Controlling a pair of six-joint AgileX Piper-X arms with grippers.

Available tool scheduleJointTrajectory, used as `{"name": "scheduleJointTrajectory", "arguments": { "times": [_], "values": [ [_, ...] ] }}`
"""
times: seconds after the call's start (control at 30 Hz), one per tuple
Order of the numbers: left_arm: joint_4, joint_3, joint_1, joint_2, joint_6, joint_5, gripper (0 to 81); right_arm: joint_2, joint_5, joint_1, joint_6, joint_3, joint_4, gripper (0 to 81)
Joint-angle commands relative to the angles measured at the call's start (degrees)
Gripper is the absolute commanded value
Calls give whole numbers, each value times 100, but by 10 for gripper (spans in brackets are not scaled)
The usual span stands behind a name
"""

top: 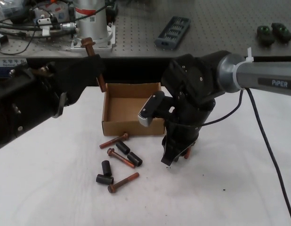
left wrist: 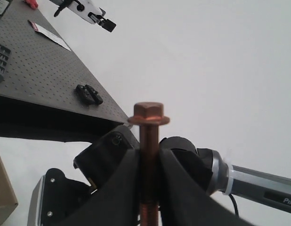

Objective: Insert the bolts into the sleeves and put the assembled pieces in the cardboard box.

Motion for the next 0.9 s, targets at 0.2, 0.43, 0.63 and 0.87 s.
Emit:
{"name": "scheduleJointTrajectory", "arguments": {
  "times": [0.2, 0.43, 0.63, 0.87],
  "values": [
    [-118, -41, 10, -61, -72, 73, 6, 250, -133, 36, -28, -88, 325, 295],
    [-118, -41, 10, -61, -70, 60, 6, 311, -154, 73, -26, -88, 331, 295],
    [-118, -41, 10, -61, -70, 60, 6, 311, -87, 119, -26, -100, 281, 295],
    [-118, -41, 10, -61, -15, 61, 6, 289, -54, 125, -26, -103, 296, 295]
  ]
}}
